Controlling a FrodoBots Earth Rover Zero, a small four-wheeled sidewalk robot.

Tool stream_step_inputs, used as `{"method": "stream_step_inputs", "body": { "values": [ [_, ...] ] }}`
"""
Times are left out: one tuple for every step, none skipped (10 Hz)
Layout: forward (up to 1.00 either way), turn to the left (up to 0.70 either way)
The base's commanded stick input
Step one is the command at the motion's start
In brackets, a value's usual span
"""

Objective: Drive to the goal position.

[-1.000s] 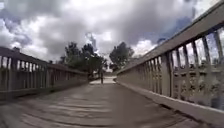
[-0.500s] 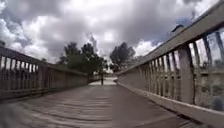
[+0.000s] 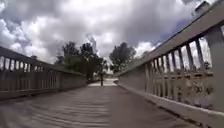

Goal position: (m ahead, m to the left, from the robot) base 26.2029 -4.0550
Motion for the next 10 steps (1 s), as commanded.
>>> {"method": "stream_step_inputs", "body": {
  "values": [
    [0.85, 0.00],
    [0.85, 0.00],
    [0.85, 0.00],
    [0.85, 0.00],
    [0.85, 0.00],
    [0.85, 0.00],
    [0.85, 0.00],
    [0.85, 0.00],
    [0.85, 0.00],
    [0.85, 0.00]
  ]
}}
